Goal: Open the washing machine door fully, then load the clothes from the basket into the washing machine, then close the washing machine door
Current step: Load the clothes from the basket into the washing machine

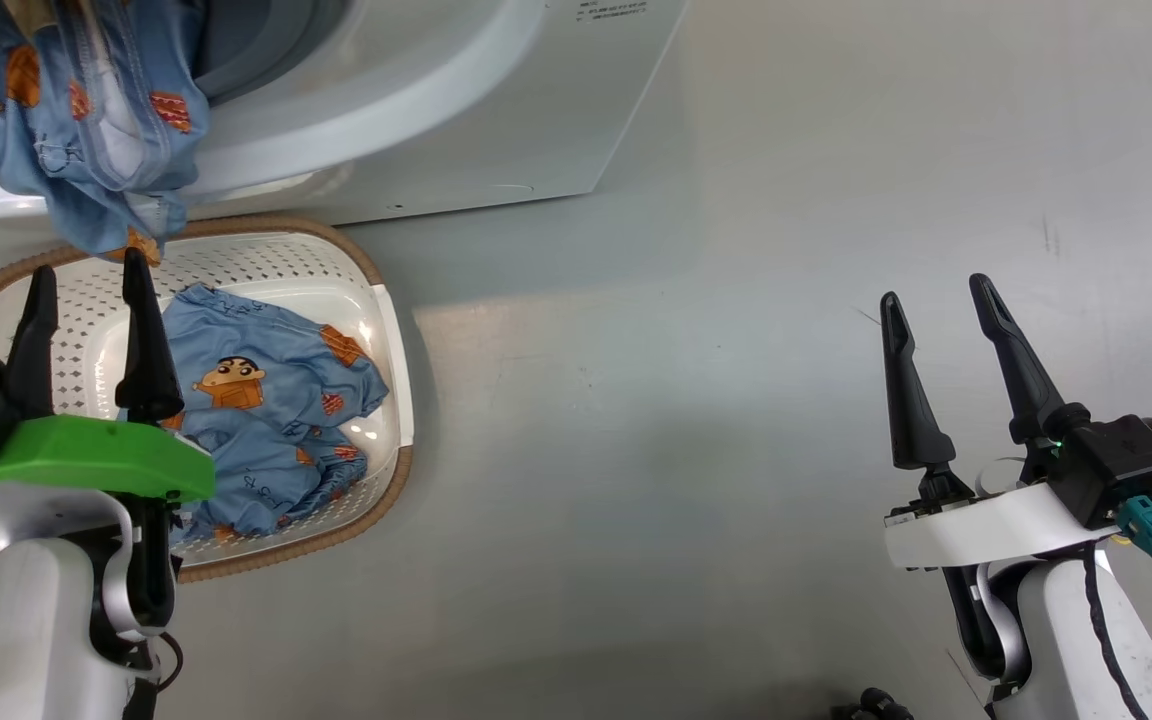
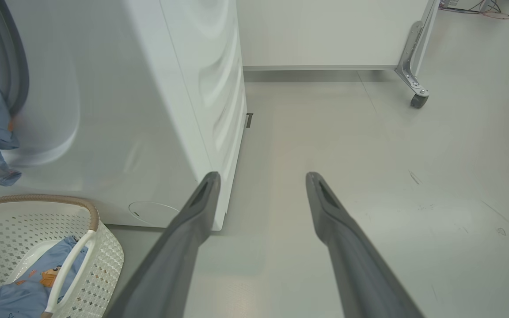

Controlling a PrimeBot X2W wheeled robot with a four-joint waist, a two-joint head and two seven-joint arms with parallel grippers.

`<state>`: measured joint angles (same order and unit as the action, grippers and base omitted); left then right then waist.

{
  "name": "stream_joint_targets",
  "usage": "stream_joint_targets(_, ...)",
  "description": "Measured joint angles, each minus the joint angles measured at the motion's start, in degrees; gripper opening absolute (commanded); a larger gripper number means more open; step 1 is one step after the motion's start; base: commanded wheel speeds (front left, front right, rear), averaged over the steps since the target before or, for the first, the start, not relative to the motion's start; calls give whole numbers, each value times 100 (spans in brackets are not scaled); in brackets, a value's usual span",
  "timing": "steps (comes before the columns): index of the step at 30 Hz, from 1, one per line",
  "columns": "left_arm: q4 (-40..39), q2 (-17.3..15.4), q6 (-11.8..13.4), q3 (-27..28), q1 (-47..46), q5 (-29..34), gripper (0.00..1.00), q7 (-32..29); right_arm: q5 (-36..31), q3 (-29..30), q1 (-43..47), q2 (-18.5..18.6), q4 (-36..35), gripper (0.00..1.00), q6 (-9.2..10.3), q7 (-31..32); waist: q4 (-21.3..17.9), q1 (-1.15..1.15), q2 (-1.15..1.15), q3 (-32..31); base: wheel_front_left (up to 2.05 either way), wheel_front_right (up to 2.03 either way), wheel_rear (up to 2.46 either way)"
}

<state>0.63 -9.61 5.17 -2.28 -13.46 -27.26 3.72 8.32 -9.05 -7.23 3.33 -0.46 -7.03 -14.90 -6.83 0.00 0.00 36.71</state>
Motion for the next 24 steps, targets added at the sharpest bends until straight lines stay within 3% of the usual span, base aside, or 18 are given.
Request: stream_joint_targets(24,799,-243,100,466,-992,-58,100,-274,18,-32,-124,-75,-16,100,0,0,-713,0,0,424,0,0,0)
